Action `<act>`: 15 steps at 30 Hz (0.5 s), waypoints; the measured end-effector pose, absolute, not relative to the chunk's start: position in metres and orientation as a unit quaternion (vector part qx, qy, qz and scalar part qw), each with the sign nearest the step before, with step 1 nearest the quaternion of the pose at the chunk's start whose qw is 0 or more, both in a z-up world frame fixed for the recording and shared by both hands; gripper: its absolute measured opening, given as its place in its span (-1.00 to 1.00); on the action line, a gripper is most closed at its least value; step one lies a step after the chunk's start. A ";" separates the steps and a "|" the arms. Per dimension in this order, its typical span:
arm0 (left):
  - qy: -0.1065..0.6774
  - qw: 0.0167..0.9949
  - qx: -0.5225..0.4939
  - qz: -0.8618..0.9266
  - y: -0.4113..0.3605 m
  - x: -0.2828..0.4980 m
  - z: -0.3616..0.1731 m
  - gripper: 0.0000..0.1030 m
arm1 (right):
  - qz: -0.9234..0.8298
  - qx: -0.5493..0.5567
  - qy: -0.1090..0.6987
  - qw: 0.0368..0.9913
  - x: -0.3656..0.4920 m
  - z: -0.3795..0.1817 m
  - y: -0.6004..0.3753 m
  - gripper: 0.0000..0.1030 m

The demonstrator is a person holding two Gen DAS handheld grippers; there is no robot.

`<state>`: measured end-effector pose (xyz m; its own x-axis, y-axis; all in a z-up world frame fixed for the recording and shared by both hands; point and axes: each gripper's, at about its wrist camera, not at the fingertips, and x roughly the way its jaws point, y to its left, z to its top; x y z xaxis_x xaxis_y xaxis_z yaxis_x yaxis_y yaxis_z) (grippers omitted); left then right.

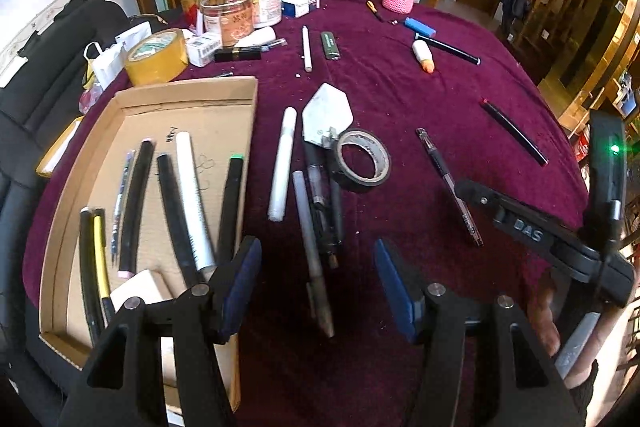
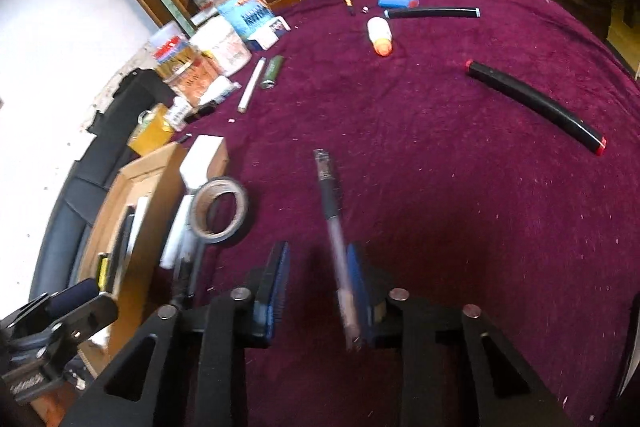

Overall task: Organize rigid objects
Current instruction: 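Grasp a black-capped clear pen with the right tool while the left grasps a black tape roll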

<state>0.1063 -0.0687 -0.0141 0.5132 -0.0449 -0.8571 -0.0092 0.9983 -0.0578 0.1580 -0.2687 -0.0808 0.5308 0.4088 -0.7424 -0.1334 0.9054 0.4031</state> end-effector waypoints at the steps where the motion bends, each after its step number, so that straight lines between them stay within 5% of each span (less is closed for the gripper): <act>1: 0.495 0.868 -0.026 -0.010 -0.071 0.110 -0.016 0.13 | 0.154 0.151 0.460 0.862 0.160 -0.083 -0.269 -0.48; 8: 0.509 0.860 -0.032 -0.016 -0.079 0.136 -0.024 0.13 | 0.149 0.138 0.471 0.858 0.164 -0.094 -0.266 -0.80; 15: 0.525 0.850 -0.045 -0.017 -0.087 0.173 -0.039 -0.02 | 0.150 0.138 0.470 0.859 0.163 -0.095 -0.266 -0.81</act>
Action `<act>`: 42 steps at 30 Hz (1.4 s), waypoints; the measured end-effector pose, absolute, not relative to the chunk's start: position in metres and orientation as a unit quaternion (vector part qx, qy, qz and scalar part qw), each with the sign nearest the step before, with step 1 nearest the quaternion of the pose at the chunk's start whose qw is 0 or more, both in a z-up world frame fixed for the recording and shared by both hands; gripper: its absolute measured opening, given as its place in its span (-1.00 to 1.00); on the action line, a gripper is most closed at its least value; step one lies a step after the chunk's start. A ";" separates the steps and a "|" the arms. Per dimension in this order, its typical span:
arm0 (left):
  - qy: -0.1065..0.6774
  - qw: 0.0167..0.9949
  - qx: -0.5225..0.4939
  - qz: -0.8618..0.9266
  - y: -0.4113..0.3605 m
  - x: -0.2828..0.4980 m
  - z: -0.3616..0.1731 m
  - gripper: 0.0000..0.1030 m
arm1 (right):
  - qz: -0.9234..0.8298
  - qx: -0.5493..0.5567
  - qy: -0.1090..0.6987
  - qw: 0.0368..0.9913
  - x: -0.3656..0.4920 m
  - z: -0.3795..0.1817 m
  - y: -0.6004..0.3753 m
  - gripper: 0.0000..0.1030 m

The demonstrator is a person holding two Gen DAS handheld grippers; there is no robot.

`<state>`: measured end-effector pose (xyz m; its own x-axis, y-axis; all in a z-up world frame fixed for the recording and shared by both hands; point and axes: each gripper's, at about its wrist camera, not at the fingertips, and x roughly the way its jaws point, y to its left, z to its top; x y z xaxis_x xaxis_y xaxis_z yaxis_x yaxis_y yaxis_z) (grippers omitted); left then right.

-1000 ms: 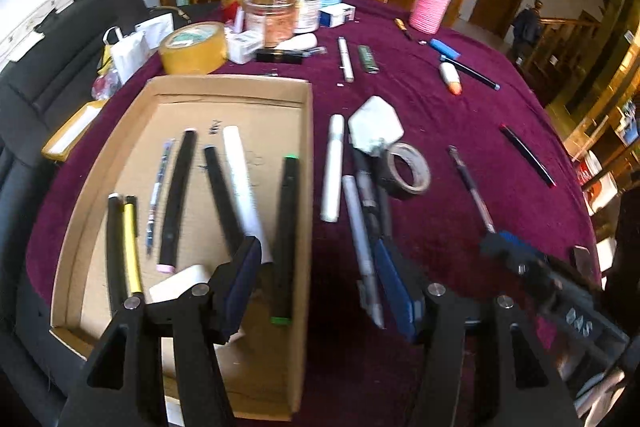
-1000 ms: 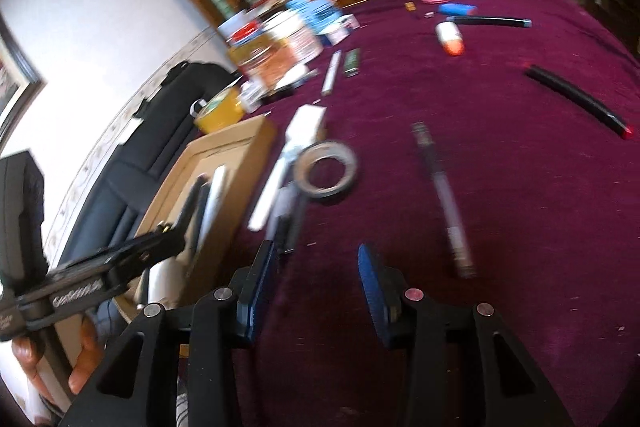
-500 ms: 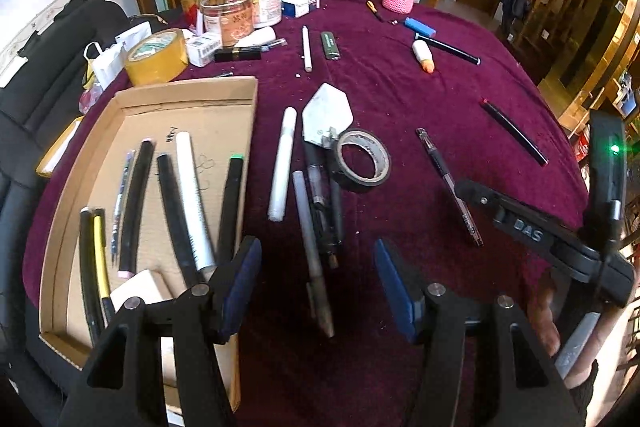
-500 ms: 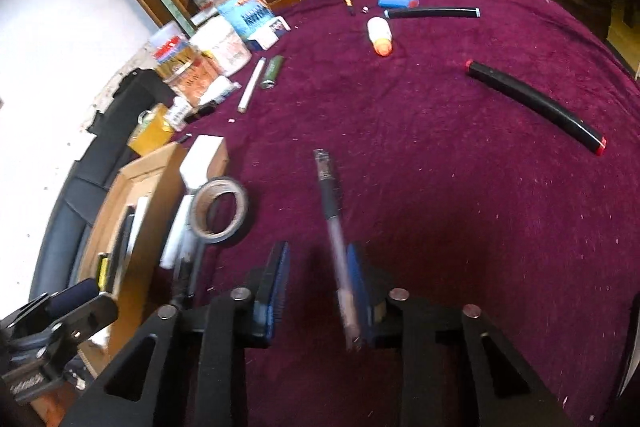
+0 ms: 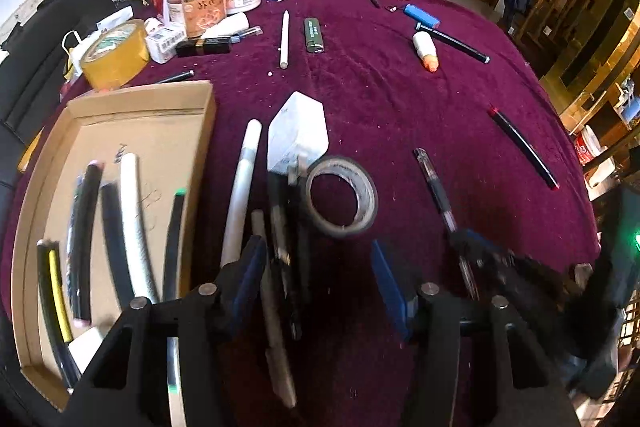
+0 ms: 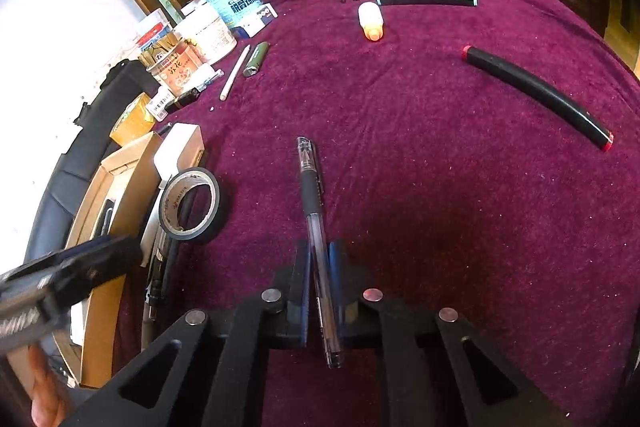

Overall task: Organize rigid objects
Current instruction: 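Grasp a black-capped clear pen with the right tool while the left grasps a black tape roll, then carry the clear pen and tape roll into the cardboard tray and open both tools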

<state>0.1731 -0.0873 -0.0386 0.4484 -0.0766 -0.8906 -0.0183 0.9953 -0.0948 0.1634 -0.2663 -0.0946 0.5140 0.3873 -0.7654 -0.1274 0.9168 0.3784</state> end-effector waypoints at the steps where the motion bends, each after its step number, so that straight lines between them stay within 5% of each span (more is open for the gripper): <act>1: 0.526 0.849 -0.047 -0.016 -0.088 0.179 -0.041 -0.03 | 0.150 0.139 0.470 0.859 0.163 -0.095 -0.266 -0.81; 15: 0.536 0.843 -0.047 0.017 -0.086 0.212 -0.063 -0.80 | 0.148 0.129 0.468 0.861 0.164 -0.094 -0.264 -0.81; 42: 0.512 0.851 -0.103 -0.044 -0.036 0.095 -0.020 -0.82 | 0.161 0.125 0.466 0.861 0.161 -0.093 -0.254 -0.84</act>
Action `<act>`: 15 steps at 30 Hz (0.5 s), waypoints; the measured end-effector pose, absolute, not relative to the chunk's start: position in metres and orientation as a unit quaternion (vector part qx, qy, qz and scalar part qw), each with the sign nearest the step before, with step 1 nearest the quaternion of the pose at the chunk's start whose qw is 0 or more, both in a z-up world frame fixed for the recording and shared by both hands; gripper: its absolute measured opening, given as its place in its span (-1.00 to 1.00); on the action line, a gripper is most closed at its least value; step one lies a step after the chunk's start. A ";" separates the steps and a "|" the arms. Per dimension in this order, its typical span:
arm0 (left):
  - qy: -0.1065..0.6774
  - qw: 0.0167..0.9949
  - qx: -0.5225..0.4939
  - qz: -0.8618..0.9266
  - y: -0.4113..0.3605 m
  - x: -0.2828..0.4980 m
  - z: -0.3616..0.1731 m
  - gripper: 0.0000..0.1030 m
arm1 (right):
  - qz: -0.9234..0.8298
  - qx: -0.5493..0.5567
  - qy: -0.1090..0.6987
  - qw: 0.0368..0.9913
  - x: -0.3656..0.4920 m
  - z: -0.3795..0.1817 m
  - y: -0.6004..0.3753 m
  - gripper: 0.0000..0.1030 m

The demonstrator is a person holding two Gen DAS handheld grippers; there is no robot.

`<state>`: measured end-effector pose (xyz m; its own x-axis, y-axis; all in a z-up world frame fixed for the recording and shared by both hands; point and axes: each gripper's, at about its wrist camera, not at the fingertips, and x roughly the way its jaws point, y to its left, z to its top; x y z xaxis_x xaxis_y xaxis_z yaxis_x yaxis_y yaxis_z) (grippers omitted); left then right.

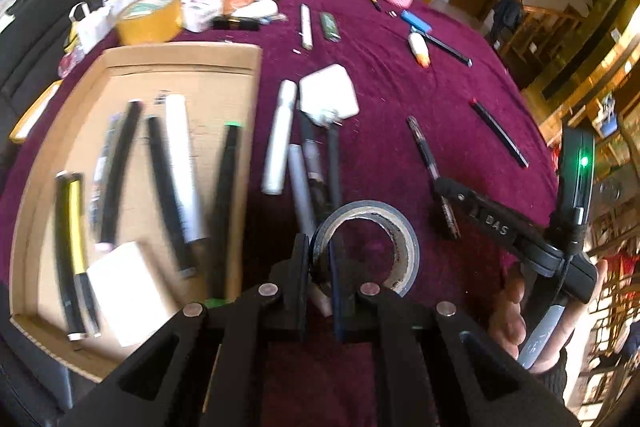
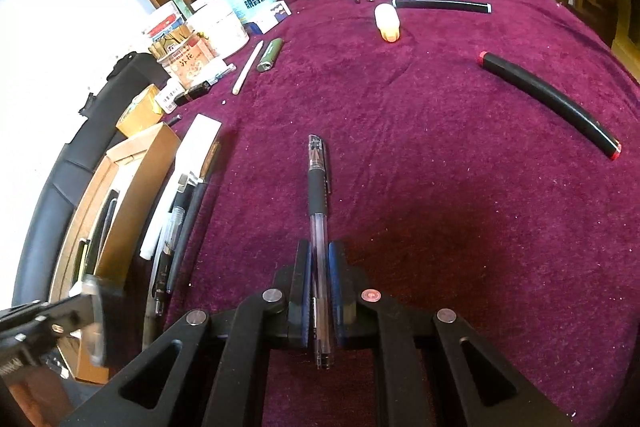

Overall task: Organize rigid objects
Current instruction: 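Carry the clear pen and tape roll into the cardboard tray and open both tools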

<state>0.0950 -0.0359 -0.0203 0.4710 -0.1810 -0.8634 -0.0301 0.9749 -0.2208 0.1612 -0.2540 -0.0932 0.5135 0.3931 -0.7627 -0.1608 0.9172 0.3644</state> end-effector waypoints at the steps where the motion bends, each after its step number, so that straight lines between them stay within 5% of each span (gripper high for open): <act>1: 0.508 0.853 -0.110 -0.042 -0.025 0.090 -0.017 -0.82 | 0.164 0.135 0.466 0.859 0.160 -0.091 -0.255 -0.84; 15: 0.472 0.864 -0.177 0.004 0.079 0.062 0.000 -0.82 | 0.267 0.137 0.422 0.855 0.109 -0.020 -0.159 -0.83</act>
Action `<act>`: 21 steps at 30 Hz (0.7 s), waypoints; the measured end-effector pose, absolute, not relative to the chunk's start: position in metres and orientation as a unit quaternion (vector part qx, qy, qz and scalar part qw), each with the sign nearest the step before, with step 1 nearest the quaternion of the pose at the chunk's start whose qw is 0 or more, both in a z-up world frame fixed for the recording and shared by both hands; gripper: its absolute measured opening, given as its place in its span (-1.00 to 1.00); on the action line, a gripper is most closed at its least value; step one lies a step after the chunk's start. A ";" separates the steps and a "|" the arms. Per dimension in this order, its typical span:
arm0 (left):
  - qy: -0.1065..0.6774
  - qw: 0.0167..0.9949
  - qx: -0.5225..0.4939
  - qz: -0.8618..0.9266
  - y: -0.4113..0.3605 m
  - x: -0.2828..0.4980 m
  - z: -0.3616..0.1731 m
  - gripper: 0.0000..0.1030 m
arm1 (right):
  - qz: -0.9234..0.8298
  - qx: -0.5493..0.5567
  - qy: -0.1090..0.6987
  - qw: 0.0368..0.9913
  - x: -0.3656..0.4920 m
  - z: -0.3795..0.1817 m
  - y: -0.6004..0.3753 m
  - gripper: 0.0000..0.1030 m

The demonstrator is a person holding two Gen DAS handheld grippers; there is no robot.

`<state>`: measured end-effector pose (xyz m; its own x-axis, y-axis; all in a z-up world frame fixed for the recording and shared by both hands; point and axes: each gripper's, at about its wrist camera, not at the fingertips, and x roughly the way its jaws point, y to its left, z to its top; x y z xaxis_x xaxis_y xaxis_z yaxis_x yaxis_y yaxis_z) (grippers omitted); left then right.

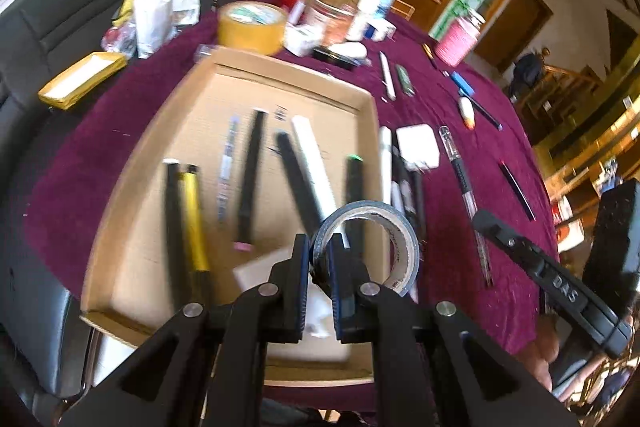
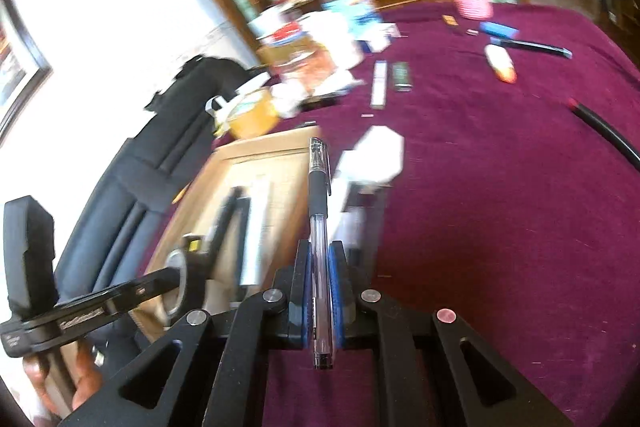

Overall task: Organize rigid objects
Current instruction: 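Carry the clear pen and tape roll into the cardboard tray and open both tools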

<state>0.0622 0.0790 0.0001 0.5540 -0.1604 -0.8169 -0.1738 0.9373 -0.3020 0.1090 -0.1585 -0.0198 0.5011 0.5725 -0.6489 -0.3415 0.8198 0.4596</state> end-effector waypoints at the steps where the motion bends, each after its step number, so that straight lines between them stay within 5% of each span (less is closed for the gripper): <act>1: 0.470 0.864 -0.179 0.010 0.086 0.061 0.000 -0.82 | 0.276 0.133 0.423 0.853 0.108 -0.017 -0.147 -0.83; 21: 0.494 0.846 -0.186 0.070 0.168 0.107 -0.028 -0.82 | 0.266 0.085 0.481 0.831 0.151 -0.045 -0.050 -0.82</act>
